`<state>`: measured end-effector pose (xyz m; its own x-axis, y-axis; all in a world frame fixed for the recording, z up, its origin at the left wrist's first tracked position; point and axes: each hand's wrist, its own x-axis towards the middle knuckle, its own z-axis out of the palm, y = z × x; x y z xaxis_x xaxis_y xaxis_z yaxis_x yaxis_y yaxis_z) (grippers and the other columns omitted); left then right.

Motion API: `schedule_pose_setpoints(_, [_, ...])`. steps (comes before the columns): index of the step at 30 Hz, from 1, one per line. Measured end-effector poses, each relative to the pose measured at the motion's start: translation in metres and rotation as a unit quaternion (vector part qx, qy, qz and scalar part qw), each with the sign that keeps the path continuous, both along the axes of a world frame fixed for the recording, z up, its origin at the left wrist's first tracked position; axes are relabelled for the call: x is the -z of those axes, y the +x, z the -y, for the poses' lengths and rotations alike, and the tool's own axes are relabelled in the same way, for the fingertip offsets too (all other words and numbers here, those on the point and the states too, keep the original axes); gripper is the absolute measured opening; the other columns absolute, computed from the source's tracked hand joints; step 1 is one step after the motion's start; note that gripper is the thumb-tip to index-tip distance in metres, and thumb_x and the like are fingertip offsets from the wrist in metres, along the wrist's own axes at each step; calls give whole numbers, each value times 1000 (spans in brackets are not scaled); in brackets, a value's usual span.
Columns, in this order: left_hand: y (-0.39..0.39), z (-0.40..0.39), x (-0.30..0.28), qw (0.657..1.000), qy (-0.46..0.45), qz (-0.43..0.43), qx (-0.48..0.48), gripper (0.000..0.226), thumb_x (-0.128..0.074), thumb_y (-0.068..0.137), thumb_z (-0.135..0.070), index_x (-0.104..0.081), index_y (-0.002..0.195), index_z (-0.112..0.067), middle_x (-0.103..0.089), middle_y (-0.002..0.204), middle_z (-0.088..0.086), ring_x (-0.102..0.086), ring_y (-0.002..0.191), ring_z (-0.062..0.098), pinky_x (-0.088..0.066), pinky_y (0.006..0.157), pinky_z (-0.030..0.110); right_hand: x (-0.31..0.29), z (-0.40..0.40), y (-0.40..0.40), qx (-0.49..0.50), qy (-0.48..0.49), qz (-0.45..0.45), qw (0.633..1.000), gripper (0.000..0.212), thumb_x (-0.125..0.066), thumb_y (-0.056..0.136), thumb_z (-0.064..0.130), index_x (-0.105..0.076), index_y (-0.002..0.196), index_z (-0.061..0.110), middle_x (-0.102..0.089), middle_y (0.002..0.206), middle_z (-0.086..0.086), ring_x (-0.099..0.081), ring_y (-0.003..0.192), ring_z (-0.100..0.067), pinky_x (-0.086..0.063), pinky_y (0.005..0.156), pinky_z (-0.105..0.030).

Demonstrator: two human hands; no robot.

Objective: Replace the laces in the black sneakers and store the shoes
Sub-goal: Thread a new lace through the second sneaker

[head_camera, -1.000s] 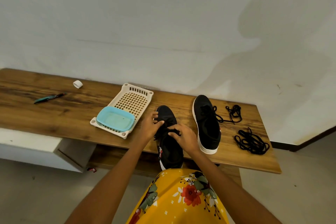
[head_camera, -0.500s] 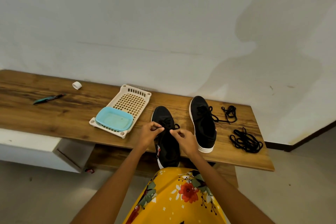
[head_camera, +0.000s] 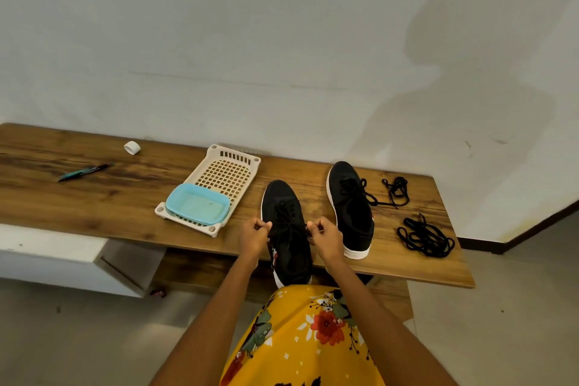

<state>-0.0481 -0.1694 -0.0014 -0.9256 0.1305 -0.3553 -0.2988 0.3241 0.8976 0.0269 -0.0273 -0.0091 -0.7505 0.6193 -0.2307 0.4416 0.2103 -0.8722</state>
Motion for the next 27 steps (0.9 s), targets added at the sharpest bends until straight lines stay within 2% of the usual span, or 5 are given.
schedule_pose_setpoints(13, [-4,-6,-2,998,-52,23,-9,27,-56,93,-20,-47,68,-14,-55,69,3,-58,69,17,-46,64,30,3,5,-2,30,-22,16,999,27,-55,95,22,-51,68,17,-58,72,1,-64,81,-22,-55,81,-46])
schedule_pose_setpoints(17, [1,-2,2,998,-57,-4,6,19,-58,91,-27,-55,79,-13,-58,77,2,-60,84,22,-47,71,32,2,3,2,4,21,21,1000,22,-55,94,28,-57,76,15,-61,78,-2,-63,84,-23,-53,81,-48])
schedule_pose_setpoints(21, [21,-4,11,996,-32,61,49,64,-59,72,-69,-50,113,-21,-60,104,-2,-60,97,20,-53,78,39,-13,13,20,-79,57,97,991,44,-55,86,56,-64,100,15,-66,94,-1,-62,92,-20,-46,73,-31])
schedule_pose_setpoints(23, [30,-5,16,995,-48,59,68,65,-69,71,-55,-51,121,-18,-61,113,3,-61,102,23,-54,82,43,-12,18,26,-108,80,142,981,53,-60,79,61,-61,110,17,-66,102,-1,-62,96,-20,-44,70,-29])
schedule_pose_setpoints(27, [38,-10,10,993,-80,29,81,55,-63,77,-3,-46,128,-17,-59,119,8,-59,105,26,-53,86,44,-14,22,26,-101,103,177,974,31,-57,86,27,-59,112,10,-66,108,-11,-62,99,-28,-50,76,-33])
